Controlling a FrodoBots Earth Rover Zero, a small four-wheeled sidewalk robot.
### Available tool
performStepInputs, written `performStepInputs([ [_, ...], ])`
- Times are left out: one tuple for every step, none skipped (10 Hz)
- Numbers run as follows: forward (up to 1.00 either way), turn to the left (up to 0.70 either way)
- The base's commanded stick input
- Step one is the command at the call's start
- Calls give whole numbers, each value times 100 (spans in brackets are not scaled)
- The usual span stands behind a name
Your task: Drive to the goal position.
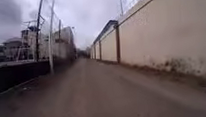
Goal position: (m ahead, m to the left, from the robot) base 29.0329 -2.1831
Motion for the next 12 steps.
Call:
performStepInputs([
  [70,4],
  [70,10],
  [70,19],
  [70,22],
  [70,19],
  [70,9],
  [70,14],
  [70,15],
  [70,9],
  [70,9],
  [70,12],
  [70,12],
])
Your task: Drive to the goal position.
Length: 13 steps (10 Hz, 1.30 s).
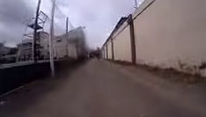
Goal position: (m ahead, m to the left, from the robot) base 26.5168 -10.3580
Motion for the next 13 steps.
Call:
performStepInputs([
  [70,35],
  [70,26],
  [70,16],
  [70,8],
  [70,-30],
  [70,-31],
  [70,-31],
  [70,-33],
  [70,-32],
  [70,-34],
  [70,12],
  [70,11],
  [70,11],
])
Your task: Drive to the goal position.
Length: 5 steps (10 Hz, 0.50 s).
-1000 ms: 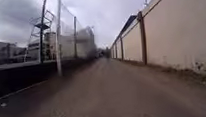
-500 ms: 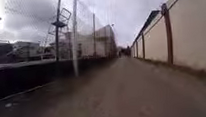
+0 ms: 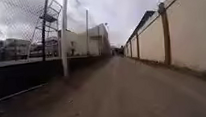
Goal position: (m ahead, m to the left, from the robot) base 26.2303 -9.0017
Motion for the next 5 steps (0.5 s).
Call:
performStepInputs([
  [70,11],
  [70,12],
  [70,11],
  [70,10],
  [70,10],
])
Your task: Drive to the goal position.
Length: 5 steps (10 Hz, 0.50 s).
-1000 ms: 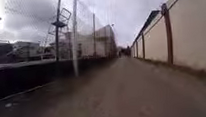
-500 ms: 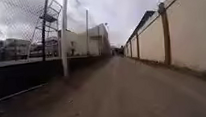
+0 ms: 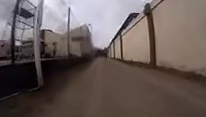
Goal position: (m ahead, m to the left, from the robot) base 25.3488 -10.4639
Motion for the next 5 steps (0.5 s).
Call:
performStepInputs([
  [70,10],
  [70,10],
  [70,10],
  [70,10],
  [70,10],
])
